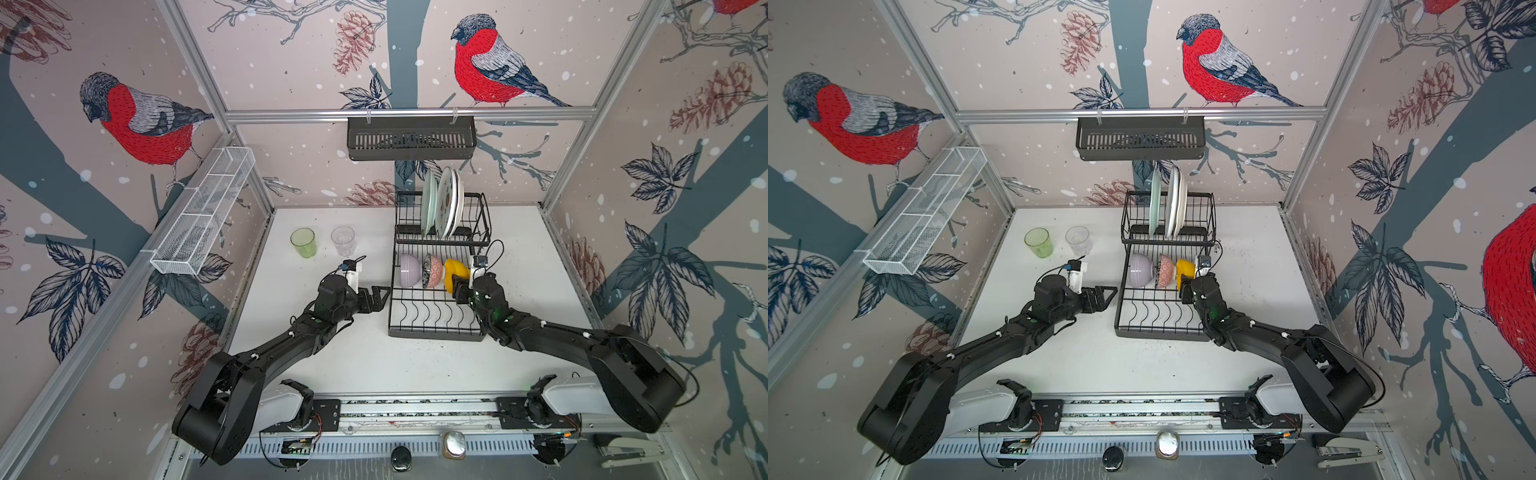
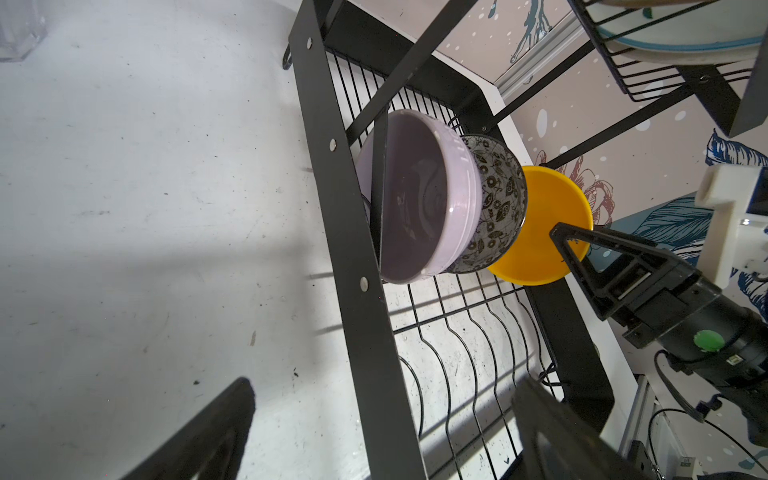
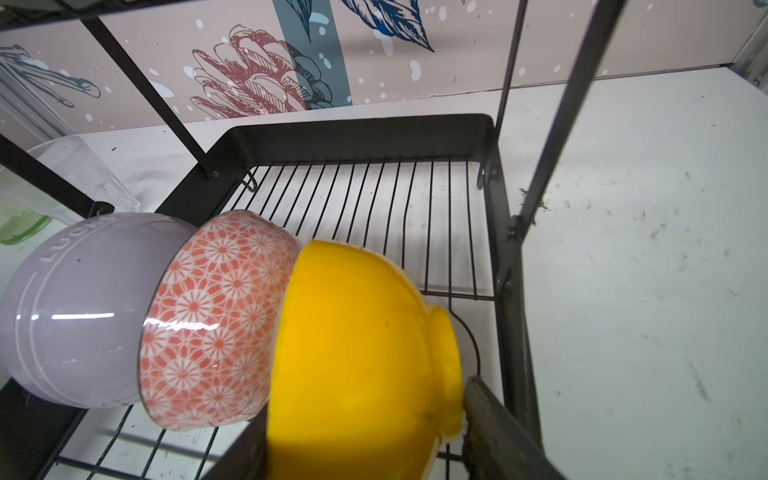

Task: Unload the mixed dishes from the dish rack
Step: 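Close the right gripper on the yellow bowl rim and tilt it outward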

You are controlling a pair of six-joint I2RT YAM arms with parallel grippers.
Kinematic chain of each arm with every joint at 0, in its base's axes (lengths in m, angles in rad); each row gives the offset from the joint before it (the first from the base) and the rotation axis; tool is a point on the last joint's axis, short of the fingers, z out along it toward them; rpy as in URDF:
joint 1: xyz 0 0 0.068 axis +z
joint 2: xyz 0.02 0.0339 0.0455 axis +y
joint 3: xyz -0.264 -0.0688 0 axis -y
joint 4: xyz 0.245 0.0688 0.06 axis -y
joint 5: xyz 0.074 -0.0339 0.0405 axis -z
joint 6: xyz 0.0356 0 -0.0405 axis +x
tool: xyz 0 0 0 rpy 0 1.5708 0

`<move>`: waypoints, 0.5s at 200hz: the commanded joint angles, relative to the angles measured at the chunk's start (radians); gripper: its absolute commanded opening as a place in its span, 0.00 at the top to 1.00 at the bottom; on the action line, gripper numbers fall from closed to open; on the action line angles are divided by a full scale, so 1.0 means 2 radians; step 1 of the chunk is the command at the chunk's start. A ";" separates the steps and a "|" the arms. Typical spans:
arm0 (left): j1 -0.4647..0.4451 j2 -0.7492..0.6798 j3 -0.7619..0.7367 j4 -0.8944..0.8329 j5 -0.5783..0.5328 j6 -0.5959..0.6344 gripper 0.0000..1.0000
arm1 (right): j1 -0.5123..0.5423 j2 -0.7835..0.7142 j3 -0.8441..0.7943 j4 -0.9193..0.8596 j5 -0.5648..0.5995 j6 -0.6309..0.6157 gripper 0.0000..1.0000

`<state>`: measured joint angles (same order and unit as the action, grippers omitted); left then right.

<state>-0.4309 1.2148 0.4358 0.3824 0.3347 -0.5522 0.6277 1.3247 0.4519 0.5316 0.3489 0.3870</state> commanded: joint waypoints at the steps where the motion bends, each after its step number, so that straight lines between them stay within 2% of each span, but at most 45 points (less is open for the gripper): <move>1: -0.001 -0.002 0.004 0.019 -0.003 0.003 0.03 | 0.003 -0.015 -0.005 0.021 0.012 -0.008 0.38; 66: -0.001 0.001 0.004 0.021 -0.001 0.003 0.03 | 0.003 -0.030 0.010 -0.034 0.008 -0.001 0.37; 100: -0.002 -0.001 0.003 0.021 -0.001 0.003 0.03 | 0.004 -0.019 0.046 -0.112 0.020 0.040 0.32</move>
<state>-0.4328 1.2156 0.4358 0.3824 0.3351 -0.5518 0.6338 1.2770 0.5022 0.4294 0.3664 0.4019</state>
